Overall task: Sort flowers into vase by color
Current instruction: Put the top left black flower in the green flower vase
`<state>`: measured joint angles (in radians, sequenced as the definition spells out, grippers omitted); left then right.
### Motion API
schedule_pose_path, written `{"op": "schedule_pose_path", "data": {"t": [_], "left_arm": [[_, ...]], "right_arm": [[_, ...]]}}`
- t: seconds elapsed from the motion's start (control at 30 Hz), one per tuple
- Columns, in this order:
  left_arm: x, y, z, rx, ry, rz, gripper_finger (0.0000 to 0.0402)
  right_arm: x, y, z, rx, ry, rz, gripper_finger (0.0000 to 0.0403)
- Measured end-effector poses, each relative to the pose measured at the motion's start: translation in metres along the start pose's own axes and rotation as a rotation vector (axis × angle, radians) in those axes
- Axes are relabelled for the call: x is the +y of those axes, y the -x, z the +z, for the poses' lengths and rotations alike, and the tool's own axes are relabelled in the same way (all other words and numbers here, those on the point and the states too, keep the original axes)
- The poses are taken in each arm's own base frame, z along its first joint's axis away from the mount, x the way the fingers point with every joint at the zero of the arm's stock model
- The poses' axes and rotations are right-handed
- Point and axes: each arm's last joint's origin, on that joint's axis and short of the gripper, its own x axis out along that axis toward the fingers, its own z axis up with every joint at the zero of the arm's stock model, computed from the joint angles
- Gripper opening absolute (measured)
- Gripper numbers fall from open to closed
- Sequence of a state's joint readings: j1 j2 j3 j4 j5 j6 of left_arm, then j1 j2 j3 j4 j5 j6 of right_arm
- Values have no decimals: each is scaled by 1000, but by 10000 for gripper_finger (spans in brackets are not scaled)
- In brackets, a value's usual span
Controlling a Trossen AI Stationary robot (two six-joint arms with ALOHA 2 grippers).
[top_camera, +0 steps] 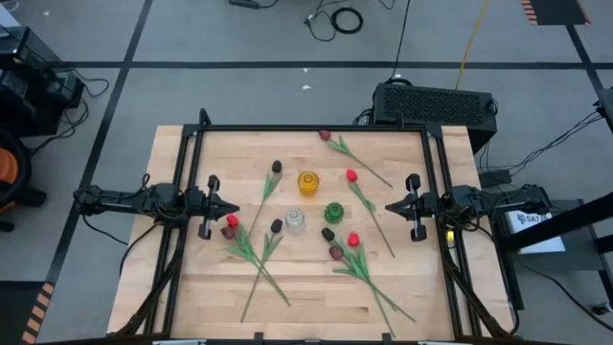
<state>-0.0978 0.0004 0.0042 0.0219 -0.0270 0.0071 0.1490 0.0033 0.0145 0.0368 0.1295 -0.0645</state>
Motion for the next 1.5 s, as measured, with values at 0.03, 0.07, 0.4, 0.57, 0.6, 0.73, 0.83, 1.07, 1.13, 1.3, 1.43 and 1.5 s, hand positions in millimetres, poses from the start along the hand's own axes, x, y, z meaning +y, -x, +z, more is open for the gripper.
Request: {"op": "schedule_pose_path", "data": {"t": [0.03,0.07,0.4,0.57,0.6,0.73,0.83,1.07,1.13,1.3,1.43,1.5], "left_arm": [[0,0,0,-1,0,10,2],[1,0,0,-1,0,17,2],[1,0,0,-2,0,27,2],[1,0,0,0,-6,29,2],[1,0,0,0,-5,29,2],[2,0,1,2,33,78,2],[4,0,7,36,51,127,2],[5,2,70,26,42,161,2],[6,3,97,26,28,166,2],[6,-2,160,23,-10,165,2],[6,-6,210,-20,-47,146,2],[5,-11,226,-23,-88,129,2]], "right_arm": [[0,0,0,1,0,0,0],[0,0,0,0,0,0,0],[0,0,0,-1,0,-1,0],[0,0,0,-3,-86,-1,0],[0,0,0,-6,-101,-3,0],[-1,0,6,-62,-113,-7,0],[-1,0,7,-71,-114,-7,0],[-2,0,3,-31,-144,-58,0],[-3,0,1,-13,-162,-86,0],[-2,-1,-1,6,-174,-91,0],[-2,-3,-3,31,-195,-92,0],[-2,-4,-4,46,-200,-93,0]]}}
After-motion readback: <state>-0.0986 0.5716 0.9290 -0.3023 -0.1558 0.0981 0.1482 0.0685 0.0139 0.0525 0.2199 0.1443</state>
